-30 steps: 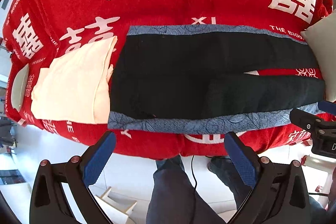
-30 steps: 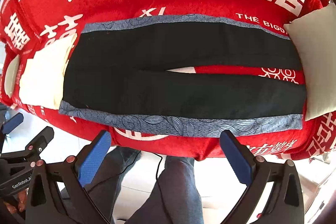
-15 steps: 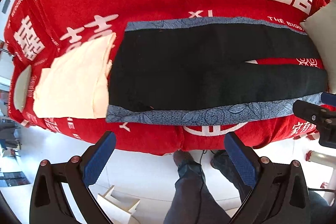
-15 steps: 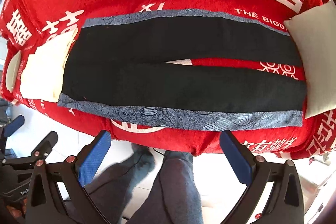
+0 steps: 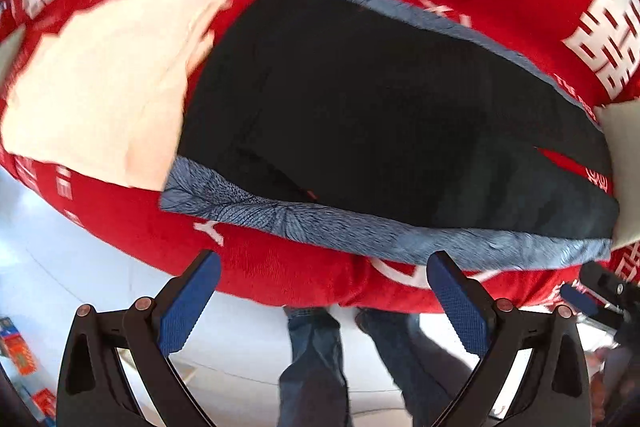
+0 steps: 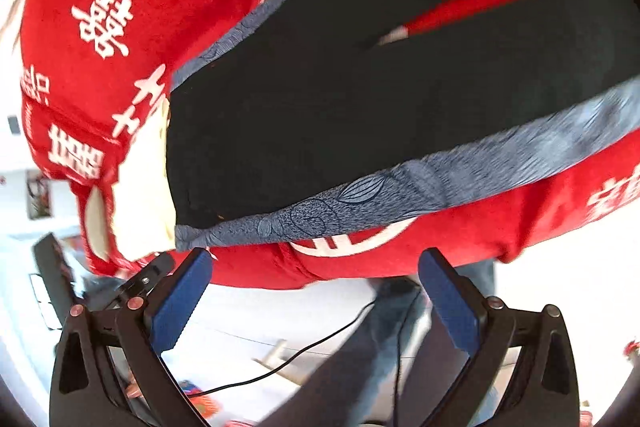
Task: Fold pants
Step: 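Grasp the grey trim edge with the right gripper while the left gripper grasps it too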
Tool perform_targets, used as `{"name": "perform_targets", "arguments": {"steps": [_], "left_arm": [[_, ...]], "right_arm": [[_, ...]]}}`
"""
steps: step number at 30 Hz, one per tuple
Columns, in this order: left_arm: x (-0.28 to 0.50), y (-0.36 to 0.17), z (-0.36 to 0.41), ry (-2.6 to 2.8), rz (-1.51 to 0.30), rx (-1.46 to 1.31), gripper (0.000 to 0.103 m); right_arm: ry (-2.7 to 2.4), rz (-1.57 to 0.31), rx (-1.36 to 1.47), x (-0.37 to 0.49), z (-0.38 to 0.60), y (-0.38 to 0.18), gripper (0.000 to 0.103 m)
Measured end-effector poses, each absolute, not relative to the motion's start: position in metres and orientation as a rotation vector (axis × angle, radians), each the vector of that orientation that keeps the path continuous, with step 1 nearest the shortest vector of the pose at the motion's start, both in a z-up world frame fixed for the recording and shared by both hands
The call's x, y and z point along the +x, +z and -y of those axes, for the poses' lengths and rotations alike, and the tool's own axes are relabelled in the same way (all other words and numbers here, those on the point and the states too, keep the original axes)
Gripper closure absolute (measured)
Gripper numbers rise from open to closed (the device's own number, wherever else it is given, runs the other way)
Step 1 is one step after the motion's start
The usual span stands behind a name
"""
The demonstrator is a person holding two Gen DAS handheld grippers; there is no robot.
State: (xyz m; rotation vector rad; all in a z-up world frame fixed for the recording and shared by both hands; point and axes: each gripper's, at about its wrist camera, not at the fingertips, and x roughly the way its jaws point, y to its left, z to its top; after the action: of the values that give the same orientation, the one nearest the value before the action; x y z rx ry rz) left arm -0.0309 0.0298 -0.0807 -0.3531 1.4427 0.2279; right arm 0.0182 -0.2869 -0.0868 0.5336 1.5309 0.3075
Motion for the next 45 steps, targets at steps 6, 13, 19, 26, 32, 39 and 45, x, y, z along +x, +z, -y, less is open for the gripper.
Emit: {"name": "perform_targets", "arguments": {"steps": [6, 13, 19, 26, 32, 39, 45], "left_arm": [[-0.048, -0.137, -0.078, 0.248, -1.384, -0.644, 0.000], [-0.058, -0.174, -0.105, 0.241, -1.324, -0.831, 0.000], [-0.038, -0.181, -0.095, 0.205, -1.326, -0.792, 0.000], [-0.023, -0.176, -0.099, 0.206, -1.314, -0.800, 0.015], [-0.019, -0.174, -0.109, 0.247, -1.334, -0.768, 0.082], [-0.016, -0.140, -0.120, 0.176, -1.280, -0.773, 0.087], [0.012, -0.089, -0.127, 0.132, -1.195, -0.735, 0.087]], "right_arm": [[0.397, -1.545, 0.704, 0.011, 0.290, -0.155, 0.035], [0.446, -1.509, 0.869, 0.003, 0.318, -0.198, 0.035], [0.471, -1.476, 0.976, 0.005, 0.332, -0.212, 0.035], [0.513, -1.378, 1.113, 0.006, 0.341, -0.216, 0.037], [0.436, -1.425, 1.147, 0.002, 0.330, -0.226, 0.099], [0.445, -1.361, 1.038, 0.016, 0.315, -0.176, 0.100], [0.518, -1.324, 0.936, 0.055, 0.305, -0.127, 0.100]]}}
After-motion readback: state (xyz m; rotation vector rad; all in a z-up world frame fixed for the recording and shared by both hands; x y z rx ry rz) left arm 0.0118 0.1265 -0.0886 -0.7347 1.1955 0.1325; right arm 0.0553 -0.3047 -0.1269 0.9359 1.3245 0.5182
